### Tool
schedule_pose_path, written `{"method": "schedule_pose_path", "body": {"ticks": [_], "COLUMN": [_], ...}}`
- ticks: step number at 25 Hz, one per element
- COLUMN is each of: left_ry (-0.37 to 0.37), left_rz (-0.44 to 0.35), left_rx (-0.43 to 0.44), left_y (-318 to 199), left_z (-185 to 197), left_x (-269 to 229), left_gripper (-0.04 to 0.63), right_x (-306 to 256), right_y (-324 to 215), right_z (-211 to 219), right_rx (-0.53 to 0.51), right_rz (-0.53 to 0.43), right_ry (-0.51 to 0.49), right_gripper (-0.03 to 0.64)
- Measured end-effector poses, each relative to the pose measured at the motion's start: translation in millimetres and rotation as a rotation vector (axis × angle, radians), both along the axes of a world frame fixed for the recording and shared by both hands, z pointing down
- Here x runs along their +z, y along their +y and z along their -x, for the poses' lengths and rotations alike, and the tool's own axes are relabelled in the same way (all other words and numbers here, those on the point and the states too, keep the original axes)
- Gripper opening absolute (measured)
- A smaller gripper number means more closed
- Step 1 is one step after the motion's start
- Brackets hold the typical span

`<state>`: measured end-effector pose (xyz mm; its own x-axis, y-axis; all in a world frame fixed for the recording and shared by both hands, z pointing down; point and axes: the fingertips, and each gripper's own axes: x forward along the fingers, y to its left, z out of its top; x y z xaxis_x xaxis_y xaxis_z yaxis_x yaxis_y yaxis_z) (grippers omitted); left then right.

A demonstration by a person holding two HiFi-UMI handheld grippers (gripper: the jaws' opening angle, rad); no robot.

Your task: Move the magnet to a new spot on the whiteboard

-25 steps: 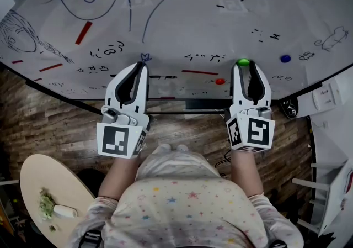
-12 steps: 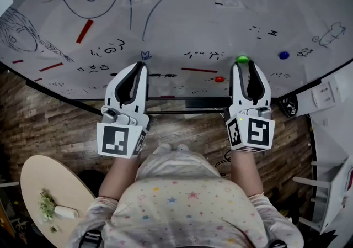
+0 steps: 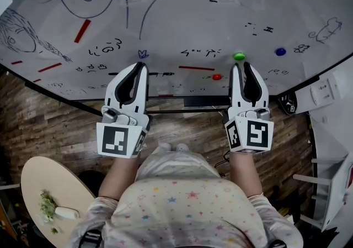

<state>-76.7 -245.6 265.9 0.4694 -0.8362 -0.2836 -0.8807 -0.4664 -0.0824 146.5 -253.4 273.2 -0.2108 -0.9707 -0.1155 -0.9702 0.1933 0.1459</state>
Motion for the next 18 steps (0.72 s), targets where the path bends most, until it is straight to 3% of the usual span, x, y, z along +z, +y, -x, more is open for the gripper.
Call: {"method": "schedule_pose_path", "body": {"ticks": [5, 8, 18], "left_ry": [-0.004, -0.028, -0.017], "left_rz": [0.01, 0.053, 0.085], "left_rx": [0.013, -0.012, 0.01], "left_y": [2, 1, -1], "left_z": [-5, -5, -15], "left_x": [3, 11, 19], "left_gripper": [0.026, 0.026, 0.026], "right_x": [2, 6, 19], "right_y": [5, 7, 9], "right_z": [-4, -6, -8], "right_rx": [0.002, 0.002, 0.003], "right_rz": [-0.007, -0.006, 0.023], "right_ry": [-0.019, -0.026, -0.019], "right_gripper": [0.038, 0.017, 0.002]}}
